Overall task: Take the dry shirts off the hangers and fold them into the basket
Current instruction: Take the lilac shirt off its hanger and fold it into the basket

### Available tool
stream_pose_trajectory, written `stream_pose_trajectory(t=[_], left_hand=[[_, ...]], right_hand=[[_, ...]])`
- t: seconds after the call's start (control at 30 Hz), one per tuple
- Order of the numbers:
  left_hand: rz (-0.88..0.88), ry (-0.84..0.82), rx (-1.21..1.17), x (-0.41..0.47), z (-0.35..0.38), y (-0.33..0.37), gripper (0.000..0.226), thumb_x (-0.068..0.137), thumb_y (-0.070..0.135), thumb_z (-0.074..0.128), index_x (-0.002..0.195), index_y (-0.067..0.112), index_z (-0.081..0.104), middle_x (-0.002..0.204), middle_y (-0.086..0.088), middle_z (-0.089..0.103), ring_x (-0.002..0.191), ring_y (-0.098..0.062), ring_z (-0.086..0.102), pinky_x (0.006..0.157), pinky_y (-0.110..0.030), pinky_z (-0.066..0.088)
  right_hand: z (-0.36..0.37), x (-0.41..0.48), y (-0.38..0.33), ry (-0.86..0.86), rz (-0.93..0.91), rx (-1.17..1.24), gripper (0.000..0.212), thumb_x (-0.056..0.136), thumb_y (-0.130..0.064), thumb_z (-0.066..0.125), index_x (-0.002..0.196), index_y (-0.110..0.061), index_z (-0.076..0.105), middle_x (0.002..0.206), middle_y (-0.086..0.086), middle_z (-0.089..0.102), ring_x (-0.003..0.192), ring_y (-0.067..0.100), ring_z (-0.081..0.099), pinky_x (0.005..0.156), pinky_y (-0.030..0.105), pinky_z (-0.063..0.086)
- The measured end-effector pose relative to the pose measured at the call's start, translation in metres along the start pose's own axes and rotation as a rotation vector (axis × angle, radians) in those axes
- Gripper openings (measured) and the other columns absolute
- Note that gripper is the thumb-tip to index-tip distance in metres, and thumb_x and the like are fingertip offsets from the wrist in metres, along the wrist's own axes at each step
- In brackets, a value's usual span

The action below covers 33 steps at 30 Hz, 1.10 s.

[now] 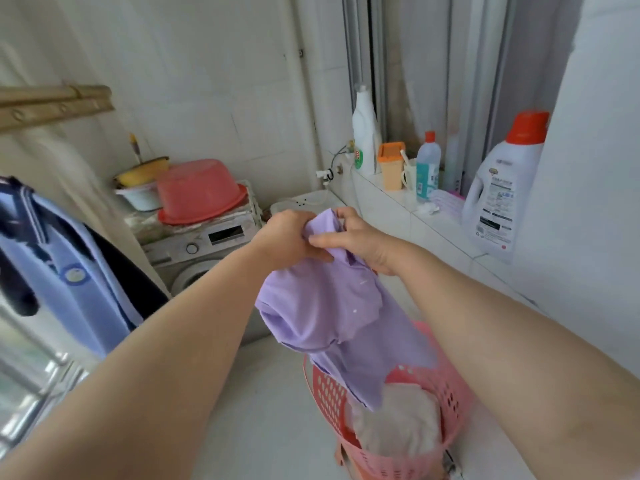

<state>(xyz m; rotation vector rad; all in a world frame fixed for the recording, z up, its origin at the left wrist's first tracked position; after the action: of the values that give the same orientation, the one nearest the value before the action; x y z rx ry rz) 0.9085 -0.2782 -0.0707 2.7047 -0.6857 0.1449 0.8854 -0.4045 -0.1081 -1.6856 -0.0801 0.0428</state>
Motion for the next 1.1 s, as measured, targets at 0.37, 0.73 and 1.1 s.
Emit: stream_pose_trajectory(t=[0.37,0.73,1.1], left_hand=[[-0.023,0.171,-0.137,0.004,-0.073,-0.049,0.028,0.066,0.037,0.083,0.065,0.017,0.063,0.074,-0.009,0.067,0.07,-0.023,0.055,0.069,-0.036,0.05],[-0.169,0.303,-0.289,-0.012,-0.133,-0.145,0.031,0.068,0.033,0.084,0.083,0.012,0.067,0.08,-0.002,0.064,0.074,-0.018,0.055,0.073,-0.031,0.044],[-0.425,0.295,-0.137,-0.025,-0.074,-0.207,0.031,0.083,0.044,0.062,0.075,0.014,0.064,0.073,-0.008,0.063,0.072,-0.029,0.058,0.058,-0.03,0.039]], right_hand=[[0.025,0.017,0.013,-0.059,0.023,-0.317,0.049,0.068,-0.003,0.081,0.11,-0.015,0.057,0.102,0.0,0.066,0.091,0.014,0.064,0.079,0.027,0.054],[0.068,0.018,0.093,-0.082,0.231,-0.665,0.02,0.066,-0.035,0.059,0.066,-0.02,0.046,0.069,-0.007,0.045,0.073,0.014,0.044,0.052,0.022,0.029],[0.036,-0.007,0.081,0.109,0.504,-0.162,0.022,0.092,-0.025,0.057,0.092,-0.006,0.068,0.088,0.012,0.07,0.08,0.026,0.065,0.078,0.034,0.051]])
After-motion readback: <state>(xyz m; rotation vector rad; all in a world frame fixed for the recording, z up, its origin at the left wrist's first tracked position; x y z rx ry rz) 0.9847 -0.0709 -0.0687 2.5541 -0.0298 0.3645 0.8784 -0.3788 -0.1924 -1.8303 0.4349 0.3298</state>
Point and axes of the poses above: each hand's wrist, its own x-axis towards the middle knuckle, its own z-axis out of the palm, y = z × x, the point moved 3 cm from there along x, towards the middle knuckle
